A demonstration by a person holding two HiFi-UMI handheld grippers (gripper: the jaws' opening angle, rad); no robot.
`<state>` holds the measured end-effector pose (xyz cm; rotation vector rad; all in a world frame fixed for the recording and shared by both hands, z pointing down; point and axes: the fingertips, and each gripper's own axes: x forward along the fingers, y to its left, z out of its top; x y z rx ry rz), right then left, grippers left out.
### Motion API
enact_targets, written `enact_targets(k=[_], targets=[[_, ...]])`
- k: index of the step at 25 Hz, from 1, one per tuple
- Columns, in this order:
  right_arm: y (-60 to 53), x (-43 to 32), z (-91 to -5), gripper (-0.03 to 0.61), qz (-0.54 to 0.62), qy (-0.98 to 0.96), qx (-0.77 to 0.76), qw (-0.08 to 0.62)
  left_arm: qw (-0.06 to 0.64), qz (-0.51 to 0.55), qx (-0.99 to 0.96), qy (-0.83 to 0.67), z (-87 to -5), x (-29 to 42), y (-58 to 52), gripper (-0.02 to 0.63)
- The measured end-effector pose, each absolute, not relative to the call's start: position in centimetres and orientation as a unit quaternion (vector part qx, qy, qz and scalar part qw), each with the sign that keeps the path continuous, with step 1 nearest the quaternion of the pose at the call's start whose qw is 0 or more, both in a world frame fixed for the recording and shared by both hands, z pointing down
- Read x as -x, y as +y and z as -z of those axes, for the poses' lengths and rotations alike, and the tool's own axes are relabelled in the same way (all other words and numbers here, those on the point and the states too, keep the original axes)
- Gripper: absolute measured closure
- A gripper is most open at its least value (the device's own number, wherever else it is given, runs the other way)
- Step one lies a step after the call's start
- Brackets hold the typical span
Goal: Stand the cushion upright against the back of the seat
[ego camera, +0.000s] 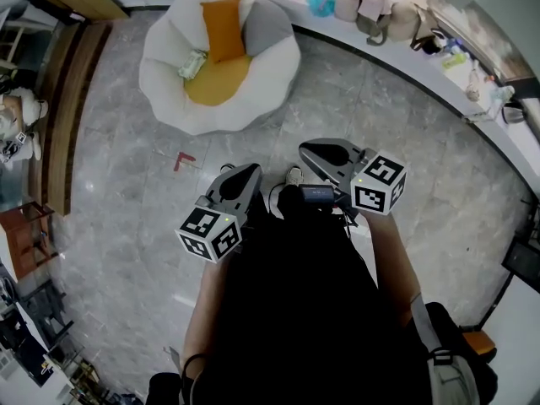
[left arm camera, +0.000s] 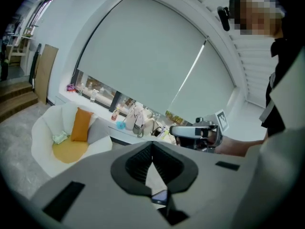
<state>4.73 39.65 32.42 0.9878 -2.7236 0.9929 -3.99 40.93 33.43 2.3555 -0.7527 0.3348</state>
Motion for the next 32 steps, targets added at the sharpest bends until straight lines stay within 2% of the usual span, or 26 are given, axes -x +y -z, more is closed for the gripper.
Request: enact_targets(k=[8, 32], targets=[[39.9, -2.3, -31.9, 0.561, -0.297, -0.901, -0.308, 0.064, 0.315, -0.122, -0.897, -0.285, -33.1, 5.9, 41.3, 0.600], [39.6, -1.8, -31.9, 0.561, -0.292, -0.898, -0.319, 0.080, 0.321, -0.111, -0.895, -0.290, -33.1, 7.5, 41.8, 0.600]])
